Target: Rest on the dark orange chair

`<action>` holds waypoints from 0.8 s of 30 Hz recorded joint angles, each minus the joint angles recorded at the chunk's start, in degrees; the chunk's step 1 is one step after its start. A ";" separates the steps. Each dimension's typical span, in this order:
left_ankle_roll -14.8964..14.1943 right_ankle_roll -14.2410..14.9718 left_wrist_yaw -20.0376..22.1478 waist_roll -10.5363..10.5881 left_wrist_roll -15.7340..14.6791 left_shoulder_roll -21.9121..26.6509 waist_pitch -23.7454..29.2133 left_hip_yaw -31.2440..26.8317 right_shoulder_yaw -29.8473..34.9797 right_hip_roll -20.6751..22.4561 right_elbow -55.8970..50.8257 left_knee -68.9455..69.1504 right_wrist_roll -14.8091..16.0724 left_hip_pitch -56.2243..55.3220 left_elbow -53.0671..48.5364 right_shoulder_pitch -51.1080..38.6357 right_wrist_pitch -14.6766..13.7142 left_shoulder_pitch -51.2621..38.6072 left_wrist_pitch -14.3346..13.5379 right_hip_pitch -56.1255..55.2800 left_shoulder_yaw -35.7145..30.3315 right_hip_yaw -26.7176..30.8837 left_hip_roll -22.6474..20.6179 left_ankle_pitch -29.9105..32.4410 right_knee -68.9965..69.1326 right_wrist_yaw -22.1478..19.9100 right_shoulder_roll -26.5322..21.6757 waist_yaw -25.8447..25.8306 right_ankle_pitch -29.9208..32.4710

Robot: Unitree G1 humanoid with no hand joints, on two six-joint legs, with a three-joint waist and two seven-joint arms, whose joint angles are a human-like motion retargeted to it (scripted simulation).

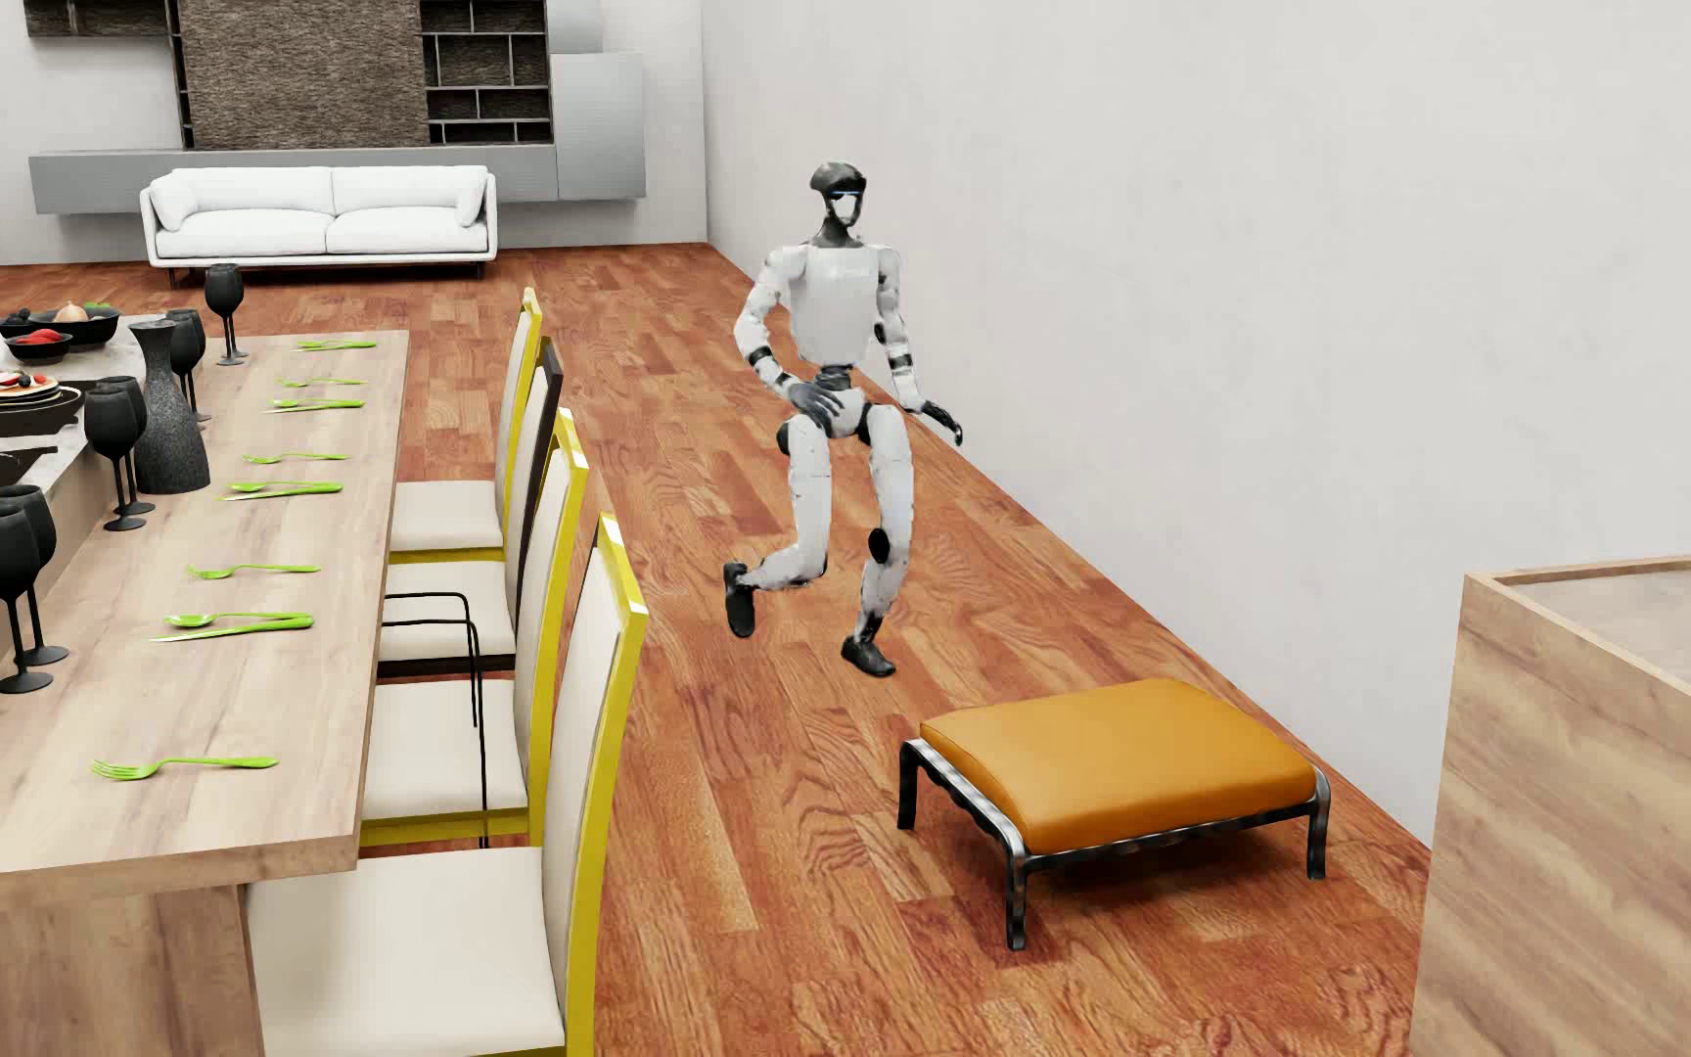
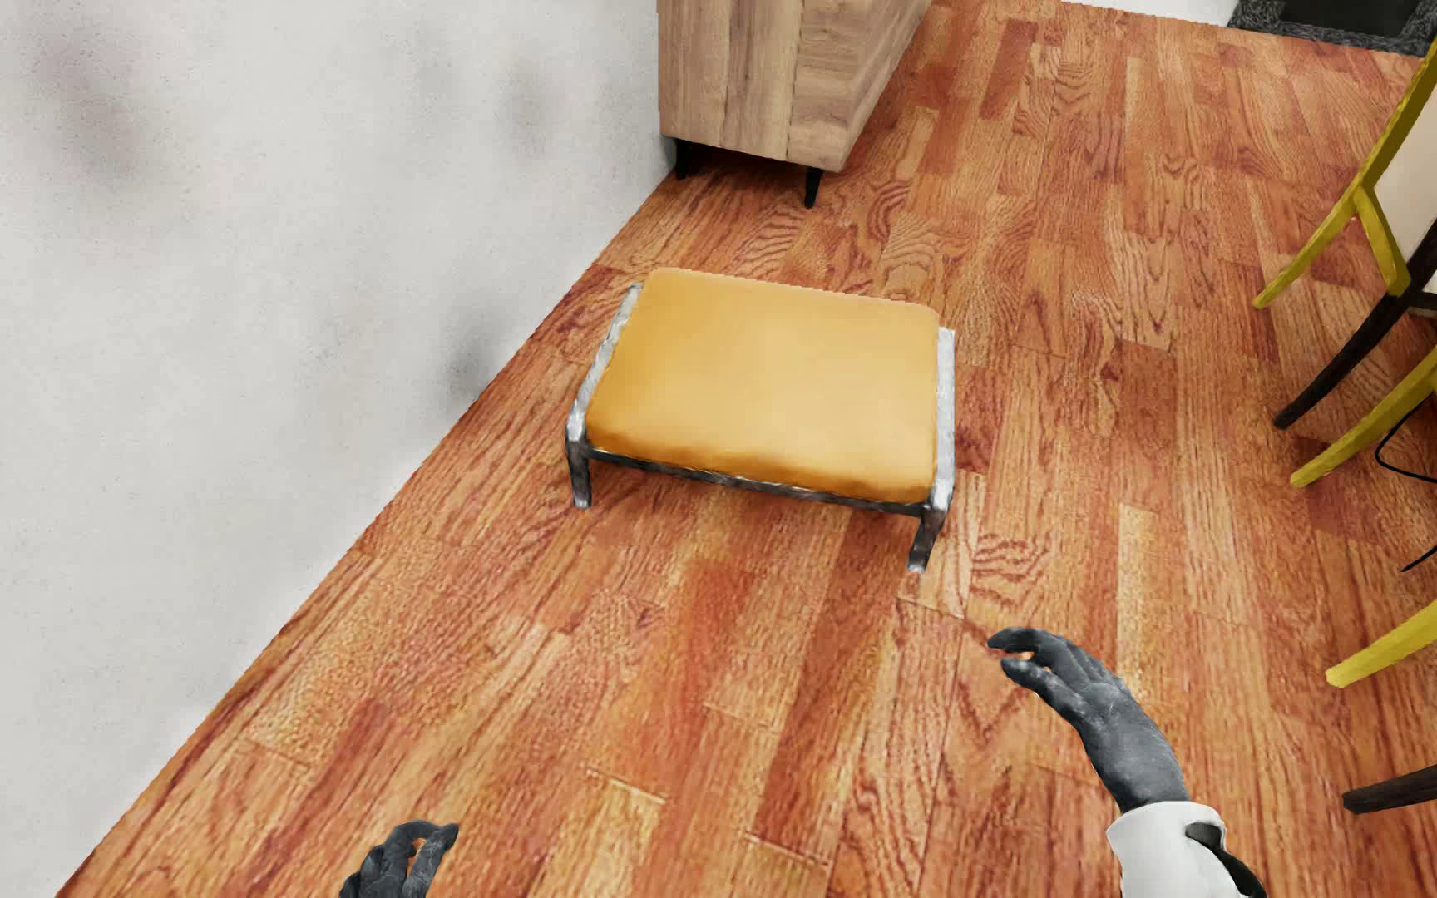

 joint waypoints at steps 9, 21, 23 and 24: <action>-11.55 5.00 -13.29 -3.00 4.41 4.36 5.26 -15.46 -13.85 -5.15 -3.35 10.97 -4.35 8.39 -26.56 10.26 5.58 -5.18 -5.76 -13.10 -13.64 14.44 5.32 -11.42 -59.86 -0.81 2.33 -4.07 15.08; -0.59 1.27 -1.05 -1.82 2.75 18.51 21.82 1.05 -4.09 4.12 27.07 26.20 -7.26 -5.70 -23.29 -10.23 9.55 -12.21 0.11 -20.86 -12.94 -2.33 19.34 -11.23 -26.38 4.39 3.77 -5.75 -18.52; -0.28 4.04 -1.52 -1.71 0.96 23.55 26.59 -5.12 -14.50 -2.70 28.74 35.11 -7.18 -18.13 -23.30 -14.04 8.01 -27.14 -1.24 -27.50 -30.11 -4.78 18.70 -18.98 -14.01 11.27 7.92 -5.13 -25.86; -0.09 5.78 -1.53 -2.27 2.14 23.68 29.13 -8.27 -17.97 -7.65 28.80 39.82 -3.96 -24.97 -22.83 -15.19 5.78 -35.68 -1.84 -32.11 -36.59 -4.64 16.37 -21.62 -6.32 8.57 10.85 -5.03 -29.15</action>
